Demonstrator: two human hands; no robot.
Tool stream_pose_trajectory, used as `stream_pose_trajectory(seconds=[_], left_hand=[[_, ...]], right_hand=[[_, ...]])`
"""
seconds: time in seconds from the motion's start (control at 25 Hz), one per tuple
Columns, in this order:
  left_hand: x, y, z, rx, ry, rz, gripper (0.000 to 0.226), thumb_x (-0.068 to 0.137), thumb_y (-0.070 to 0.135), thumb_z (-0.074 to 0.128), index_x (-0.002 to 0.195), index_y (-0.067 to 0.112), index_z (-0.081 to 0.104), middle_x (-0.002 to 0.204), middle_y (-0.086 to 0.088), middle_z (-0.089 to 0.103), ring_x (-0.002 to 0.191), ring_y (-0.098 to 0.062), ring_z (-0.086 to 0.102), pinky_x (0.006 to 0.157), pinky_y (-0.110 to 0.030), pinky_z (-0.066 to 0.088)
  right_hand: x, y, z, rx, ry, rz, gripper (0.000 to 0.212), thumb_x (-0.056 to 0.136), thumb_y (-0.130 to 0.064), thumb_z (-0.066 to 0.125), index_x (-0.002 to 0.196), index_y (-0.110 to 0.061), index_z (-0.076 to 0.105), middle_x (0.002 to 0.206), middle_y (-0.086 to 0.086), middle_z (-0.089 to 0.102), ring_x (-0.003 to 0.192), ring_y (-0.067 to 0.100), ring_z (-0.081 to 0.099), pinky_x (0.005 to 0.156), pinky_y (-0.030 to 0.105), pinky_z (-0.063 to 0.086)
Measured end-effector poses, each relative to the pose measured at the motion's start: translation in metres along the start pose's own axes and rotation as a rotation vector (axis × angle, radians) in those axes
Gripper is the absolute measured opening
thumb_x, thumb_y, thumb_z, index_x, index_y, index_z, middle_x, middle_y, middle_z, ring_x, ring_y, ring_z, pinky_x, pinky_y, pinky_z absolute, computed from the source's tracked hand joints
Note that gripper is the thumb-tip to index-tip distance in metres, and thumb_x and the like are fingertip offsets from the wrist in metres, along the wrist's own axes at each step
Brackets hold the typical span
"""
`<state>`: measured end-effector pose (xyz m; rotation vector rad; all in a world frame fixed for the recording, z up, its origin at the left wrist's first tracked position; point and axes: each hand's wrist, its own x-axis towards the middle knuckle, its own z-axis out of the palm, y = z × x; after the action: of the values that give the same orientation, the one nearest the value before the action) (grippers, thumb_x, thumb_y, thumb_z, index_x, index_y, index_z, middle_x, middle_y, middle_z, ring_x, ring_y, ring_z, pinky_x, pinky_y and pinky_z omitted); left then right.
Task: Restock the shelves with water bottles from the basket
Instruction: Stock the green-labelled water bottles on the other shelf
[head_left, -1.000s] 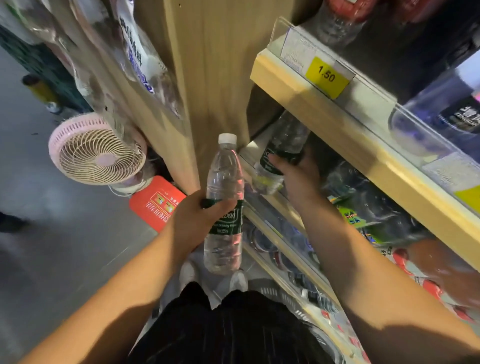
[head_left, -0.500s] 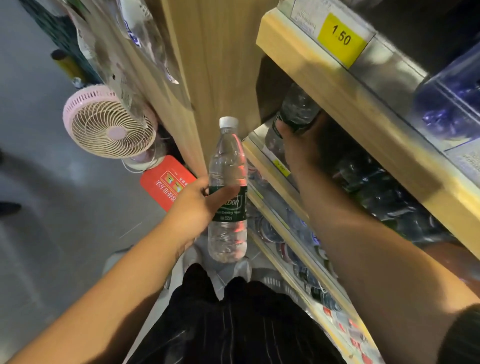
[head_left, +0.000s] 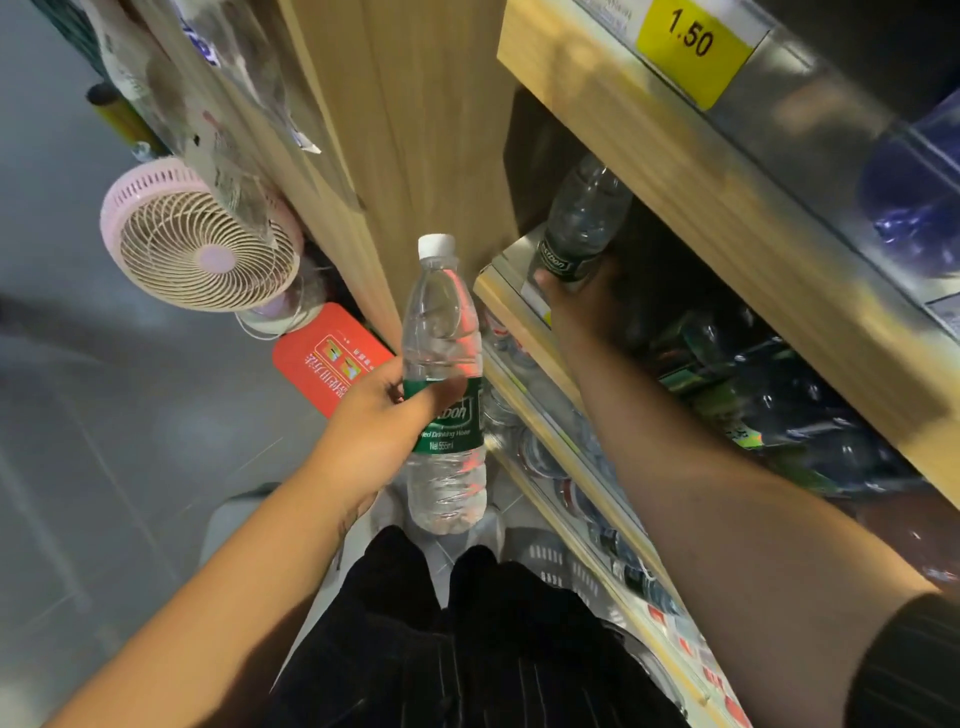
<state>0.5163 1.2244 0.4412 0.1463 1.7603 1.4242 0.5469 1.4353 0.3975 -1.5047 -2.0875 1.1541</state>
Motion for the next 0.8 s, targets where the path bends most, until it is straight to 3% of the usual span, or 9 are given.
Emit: stream_pose_trajectory(seconds=[0.16, 0.28, 0.36, 0.48, 0.6, 0.8], left_hand=[[0.007, -0.001, -0.004, -0.022, -0.056, 0.002, 0.030, 0.068, 0.040, 0.070, 0.095, 0.027, 0.071, 0.091, 0.001, 0.076, 0.086, -0.015, 0.072, 0.073, -0.031, 0.052], [0.025, -0.003, -0.007, -0.013, -0.122, -0.001, 0.039, 0.068, 0.038, 0.069, 0.101, 0.019, 0.069, 0.091, 0.000, 0.076, 0.085, -0.016, 0.072, 0.072, -0.029, 0.055], [0.038, -0.002, -0.008, 0.006, -0.150, 0.011, 0.034, 0.070, 0.033, 0.067, 0.100, 0.018, 0.068, 0.088, 0.001, 0.076, 0.080, -0.013, 0.072, 0.068, -0.023, 0.054], [0.052, -0.001, -0.009, 0.075, -0.206, 0.020, 0.016, 0.085, 0.020, 0.064, 0.100, 0.019, 0.069, 0.093, 0.000, 0.076, 0.087, -0.016, 0.072, 0.073, -0.028, 0.056], [0.062, -0.003, -0.016, 0.136, -0.239, 0.049, 0.011, 0.087, 0.023, 0.065, 0.095, 0.028, 0.072, 0.093, 0.004, 0.076, 0.088, -0.012, 0.072, 0.080, -0.034, 0.053], [0.077, -0.005, -0.029, 0.221, -0.260, 0.093, 0.014, 0.083, 0.032, 0.068, 0.096, 0.034, 0.072, 0.087, 0.007, 0.076, 0.079, -0.011, 0.073, 0.062, -0.032, 0.051]], right_hand=[[0.005, 0.006, 0.009, -0.014, -0.033, 0.070, 0.080, 0.080, -0.041, 0.072, 0.145, -0.019, 0.031, 0.143, 0.008, 0.046, 0.130, 0.029, 0.044, 0.098, 0.033, 0.037], [0.008, 0.010, 0.013, -0.041, 0.006, 0.064, 0.078, 0.080, -0.039, 0.072, 0.144, -0.018, 0.034, 0.140, 0.009, 0.050, 0.126, 0.028, 0.049, 0.084, 0.023, 0.035], [0.010, 0.013, 0.017, -0.060, 0.019, 0.033, 0.075, 0.081, -0.039, 0.072, 0.143, -0.015, 0.036, 0.137, 0.011, 0.052, 0.124, 0.027, 0.051, 0.078, 0.021, 0.032], [0.016, 0.015, 0.021, -0.034, 0.013, 0.042, 0.071, 0.084, -0.038, 0.069, 0.142, -0.018, 0.035, 0.137, 0.011, 0.052, 0.124, 0.028, 0.050, 0.080, 0.021, 0.029], [0.028, 0.017, 0.029, -0.022, 0.017, 0.029, 0.068, 0.084, -0.038, 0.068, 0.141, -0.020, 0.034, 0.135, 0.008, 0.052, 0.123, 0.028, 0.051, 0.082, 0.026, 0.032], [0.051, 0.014, 0.039, 0.014, 0.078, -0.041, 0.071, 0.084, -0.032, 0.070, 0.143, -0.018, 0.034, 0.141, 0.006, 0.049, 0.130, 0.024, 0.045, 0.091, 0.023, 0.032]])
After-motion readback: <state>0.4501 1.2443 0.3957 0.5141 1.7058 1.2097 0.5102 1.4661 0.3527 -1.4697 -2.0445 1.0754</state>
